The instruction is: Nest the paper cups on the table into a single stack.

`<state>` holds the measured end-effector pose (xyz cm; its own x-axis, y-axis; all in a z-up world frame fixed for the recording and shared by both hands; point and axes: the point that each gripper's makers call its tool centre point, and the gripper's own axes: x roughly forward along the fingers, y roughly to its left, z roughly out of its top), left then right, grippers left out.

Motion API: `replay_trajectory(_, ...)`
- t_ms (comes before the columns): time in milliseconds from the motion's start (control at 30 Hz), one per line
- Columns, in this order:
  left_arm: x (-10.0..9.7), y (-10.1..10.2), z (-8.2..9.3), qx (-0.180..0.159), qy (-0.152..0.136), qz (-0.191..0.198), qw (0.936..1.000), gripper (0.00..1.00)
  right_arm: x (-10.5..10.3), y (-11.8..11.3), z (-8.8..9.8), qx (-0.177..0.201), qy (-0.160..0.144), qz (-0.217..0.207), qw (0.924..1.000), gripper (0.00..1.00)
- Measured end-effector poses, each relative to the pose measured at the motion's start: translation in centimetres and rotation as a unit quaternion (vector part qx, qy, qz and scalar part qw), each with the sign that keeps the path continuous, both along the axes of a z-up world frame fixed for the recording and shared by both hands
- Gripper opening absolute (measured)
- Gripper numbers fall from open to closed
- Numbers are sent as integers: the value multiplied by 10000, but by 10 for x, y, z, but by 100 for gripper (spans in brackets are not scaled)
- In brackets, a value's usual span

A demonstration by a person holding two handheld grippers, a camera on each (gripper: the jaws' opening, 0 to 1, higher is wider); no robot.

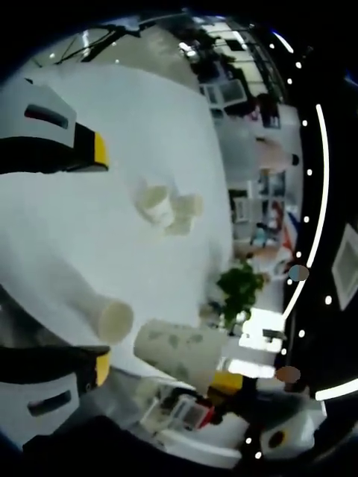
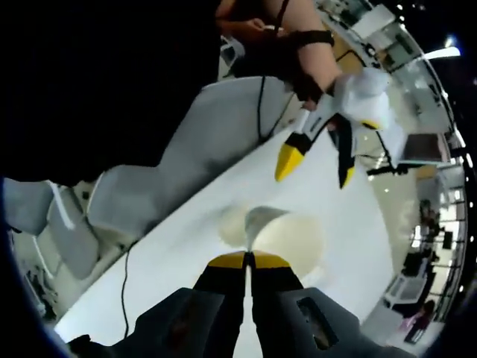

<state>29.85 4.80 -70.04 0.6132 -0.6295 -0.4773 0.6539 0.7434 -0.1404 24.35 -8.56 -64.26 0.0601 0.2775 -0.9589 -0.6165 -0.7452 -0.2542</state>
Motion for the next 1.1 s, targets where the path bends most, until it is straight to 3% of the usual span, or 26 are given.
replay_trajectory(200,-2,7,1,-35,6,66,10000,96,-1,-7,-25,-216,77,-47,9997,0)
replay_trajectory(733,-6,12,-4,-71,69,105,9999,95,7,-9,-62,-385,239,-203,9988,0)
replay_trajectory(1100,-5,16,-4,-135,91,170,9997,95,6,-3,-83,-417,520,-395,9970,0)
